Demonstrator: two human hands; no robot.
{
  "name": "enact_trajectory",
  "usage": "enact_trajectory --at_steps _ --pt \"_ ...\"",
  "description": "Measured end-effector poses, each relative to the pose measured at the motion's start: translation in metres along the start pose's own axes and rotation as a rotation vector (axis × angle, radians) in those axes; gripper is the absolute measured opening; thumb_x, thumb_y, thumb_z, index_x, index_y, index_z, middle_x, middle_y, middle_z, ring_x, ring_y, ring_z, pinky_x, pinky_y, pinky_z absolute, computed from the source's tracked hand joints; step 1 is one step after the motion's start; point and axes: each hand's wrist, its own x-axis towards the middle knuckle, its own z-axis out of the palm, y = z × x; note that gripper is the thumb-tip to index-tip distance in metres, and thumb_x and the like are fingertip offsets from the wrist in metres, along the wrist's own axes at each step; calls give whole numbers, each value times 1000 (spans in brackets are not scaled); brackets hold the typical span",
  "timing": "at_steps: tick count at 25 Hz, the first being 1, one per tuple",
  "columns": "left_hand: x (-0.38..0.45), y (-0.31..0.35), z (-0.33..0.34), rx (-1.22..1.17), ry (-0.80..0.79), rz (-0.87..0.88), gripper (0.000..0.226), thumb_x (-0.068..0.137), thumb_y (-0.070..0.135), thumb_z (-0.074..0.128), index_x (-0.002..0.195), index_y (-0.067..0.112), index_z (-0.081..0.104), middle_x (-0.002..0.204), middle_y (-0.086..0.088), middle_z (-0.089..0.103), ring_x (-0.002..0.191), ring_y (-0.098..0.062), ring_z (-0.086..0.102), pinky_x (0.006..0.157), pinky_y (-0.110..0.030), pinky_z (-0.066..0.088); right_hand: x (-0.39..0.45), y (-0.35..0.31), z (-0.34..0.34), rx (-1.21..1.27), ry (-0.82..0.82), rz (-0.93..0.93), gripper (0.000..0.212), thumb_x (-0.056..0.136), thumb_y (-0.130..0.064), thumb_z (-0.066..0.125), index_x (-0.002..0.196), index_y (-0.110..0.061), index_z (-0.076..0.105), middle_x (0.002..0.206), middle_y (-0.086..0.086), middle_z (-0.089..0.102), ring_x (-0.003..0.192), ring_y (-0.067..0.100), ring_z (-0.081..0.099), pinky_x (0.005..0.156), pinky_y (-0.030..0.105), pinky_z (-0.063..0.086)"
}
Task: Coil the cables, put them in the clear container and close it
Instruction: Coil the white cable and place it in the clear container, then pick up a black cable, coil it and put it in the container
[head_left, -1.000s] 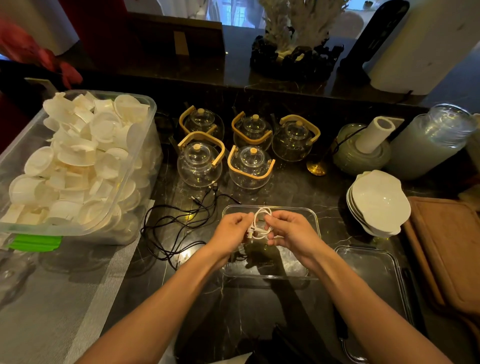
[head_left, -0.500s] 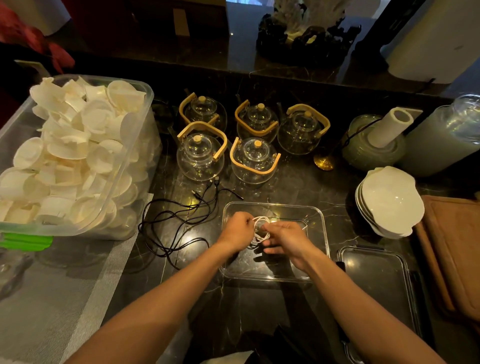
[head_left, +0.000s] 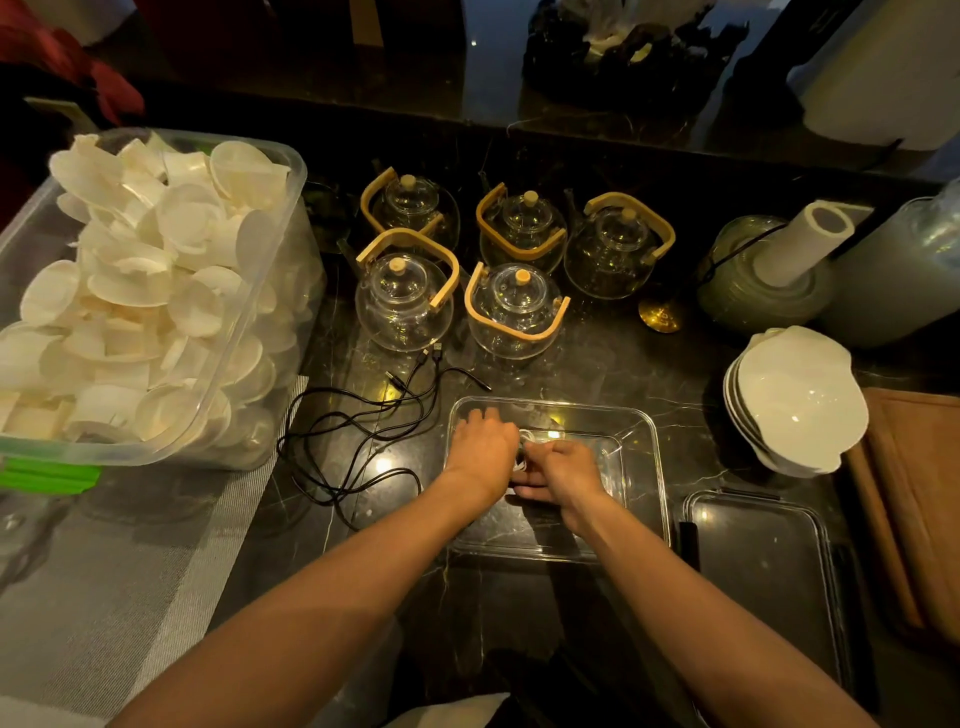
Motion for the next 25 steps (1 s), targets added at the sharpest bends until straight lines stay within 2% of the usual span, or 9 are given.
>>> enact_trajectory --at_steps 2,3,7,10,15,18,20,22,25 --pt "0 -1 0 107 -41 24 36 90 4 64 125 5 60 133 -20 52 124 -36 49 100 -43 44 0 1 1 -23 21 0 14 101 -12 63 93 0 66 77 15 67 54 20 72 49 30 61" --pt "1 -1 1 127 -71 30 38 90 5 64 128 4 59 135 -21 51 125 -37 48 101 -43 44 0 0 3 -31 29 2 14 101 -10 63 90 -1 66 75 15 65 51 19 69 48 29 60" --pt "2 -1 -11 48 -170 34 34 93 11 64 126 2 59 131 -24 56 122 -38 56 97 -42 49 0 -4 13 -4 25 33 10 101 0 55 97 4 63 86 25 69 62 26 71 53 32 63" --pt "-2 -6 -28 -12 -145 72 32 91 16 69 118 2 61 122 -22 64 114 -38 63 89 -41 50 -2 -5 19 53 43 71 17 101 5 50 92 6 65 87 24 72 67 27 72 56 33 64" --pt "-22 -22 -52 -127 72 65 15 92 1 56 104 4 64 106 -20 68 101 -40 66 75 -40 48 -4 -5 21 104 31 99 11 100 3 56 103 8 65 87 23 70 66 25 71 50 28 61" --pt "-35 -43 -60 -448 308 4 20 98 9 54 106 8 72 99 -10 76 93 -27 71 79 -40 56 -7 -4 18 75 -7 99 16 99 -2 61 111 8 63 96 27 73 59 22 72 49 27 60" --pt "-44 -61 -61 -638 440 -96 23 99 13 57 115 10 74 99 -3 77 88 -16 72 80 -31 56 -9 -4 14 46 -28 95 18 100 -4 63 113 9 64 102 29 75 57 20 72 49 25 59" --pt "-55 -82 -53 -755 484 -207 23 98 13 59 117 11 73 96 -1 76 85 -11 70 80 -28 57 -14 -5 10 9 -48 86 19 99 -6 64 111 9 65 102 30 75 56 20 72 49 24 59" --pt "-68 -114 -29 -803 448 -337 25 97 18 62 120 12 71 101 -3 75 90 -15 71 87 -40 59 -25 -12 2 -87 -61 18 16 99 -6 63 105 8 67 88 22 73 50 16 65 46 24 56"
